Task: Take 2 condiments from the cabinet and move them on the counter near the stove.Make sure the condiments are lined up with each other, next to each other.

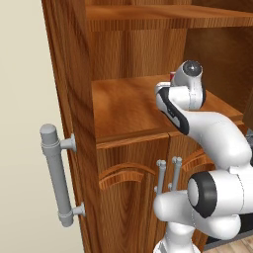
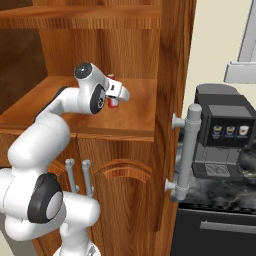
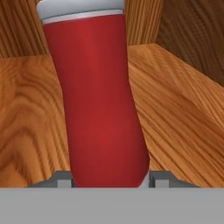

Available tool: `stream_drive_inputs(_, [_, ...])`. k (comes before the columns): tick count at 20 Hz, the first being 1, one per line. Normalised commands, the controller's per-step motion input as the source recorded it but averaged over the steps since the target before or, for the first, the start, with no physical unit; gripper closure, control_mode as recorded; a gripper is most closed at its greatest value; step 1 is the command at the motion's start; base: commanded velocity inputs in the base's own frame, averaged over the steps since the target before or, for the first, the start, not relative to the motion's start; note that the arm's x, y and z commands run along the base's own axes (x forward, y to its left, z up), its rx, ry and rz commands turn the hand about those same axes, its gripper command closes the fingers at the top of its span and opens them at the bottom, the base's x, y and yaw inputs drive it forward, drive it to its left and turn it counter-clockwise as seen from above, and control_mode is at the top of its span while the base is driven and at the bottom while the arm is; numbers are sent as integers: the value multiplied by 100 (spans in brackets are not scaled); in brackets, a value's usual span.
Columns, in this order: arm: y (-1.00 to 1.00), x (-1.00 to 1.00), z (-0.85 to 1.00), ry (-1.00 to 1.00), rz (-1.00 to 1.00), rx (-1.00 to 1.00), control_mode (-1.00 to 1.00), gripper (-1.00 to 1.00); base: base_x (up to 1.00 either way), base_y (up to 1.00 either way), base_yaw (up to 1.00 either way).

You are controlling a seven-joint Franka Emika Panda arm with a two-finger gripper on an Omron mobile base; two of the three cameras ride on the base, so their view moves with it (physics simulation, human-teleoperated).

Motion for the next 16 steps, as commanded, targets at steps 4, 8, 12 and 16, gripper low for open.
stream_drive_inputs(4, [0,-15,0,0,0,0,-100,100,0,0,0])
stream_drive_inputs(8, [0,-52,0,-2,0,0,-100,100,0,0,0])
stream_drive_inputs(12, [0,-77,0,-10,3,0,-100,100,0,0,0])
stream_drive_inputs(16, [0,-79,11,-20,13,0,-100,100,0,0,0])
